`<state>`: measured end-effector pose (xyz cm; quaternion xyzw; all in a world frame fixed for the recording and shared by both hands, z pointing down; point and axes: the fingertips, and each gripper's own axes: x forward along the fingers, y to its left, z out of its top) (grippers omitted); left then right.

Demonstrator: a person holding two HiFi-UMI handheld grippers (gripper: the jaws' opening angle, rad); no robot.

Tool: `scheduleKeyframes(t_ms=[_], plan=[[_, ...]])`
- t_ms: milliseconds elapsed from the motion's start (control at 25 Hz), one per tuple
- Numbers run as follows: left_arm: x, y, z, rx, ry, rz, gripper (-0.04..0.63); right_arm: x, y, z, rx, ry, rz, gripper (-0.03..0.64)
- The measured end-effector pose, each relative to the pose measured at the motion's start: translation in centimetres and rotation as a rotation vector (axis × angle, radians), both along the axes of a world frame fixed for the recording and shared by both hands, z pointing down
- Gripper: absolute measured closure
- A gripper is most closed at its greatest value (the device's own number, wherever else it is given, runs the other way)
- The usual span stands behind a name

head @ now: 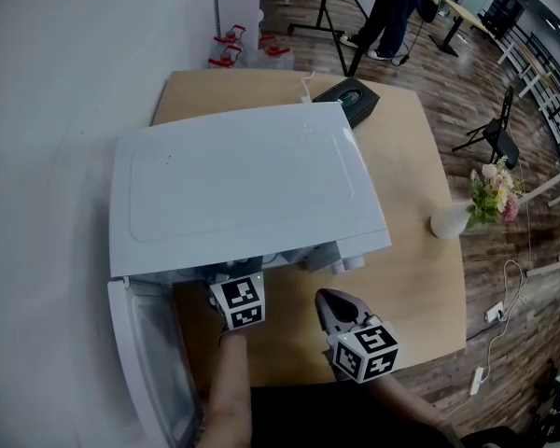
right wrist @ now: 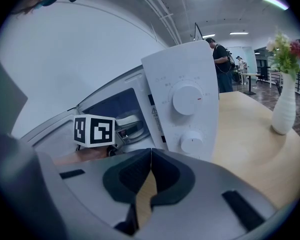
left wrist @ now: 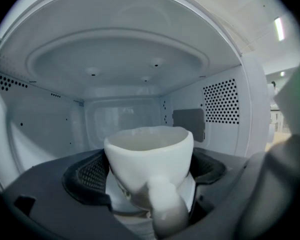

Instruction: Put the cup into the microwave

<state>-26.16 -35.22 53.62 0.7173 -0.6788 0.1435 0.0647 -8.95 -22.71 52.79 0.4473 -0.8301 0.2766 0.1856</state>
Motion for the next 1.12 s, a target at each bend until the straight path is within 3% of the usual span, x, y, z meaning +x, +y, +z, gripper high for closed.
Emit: scheduleKeyframes(t_ms=[760, 1120], plan=[[0.3, -0.2, 0.3, -0.028, -0.038, -0.017, 0.117, 0.8, 1.2, -0.3, 0.014, -0.008, 0.002, 0.623], [0.2, 1.0, 0.2, -0.033, -0.008, -0.051, 0.117, 1.2, 2.1, -0.7, 0.022, -0.019, 0.003, 0.623]])
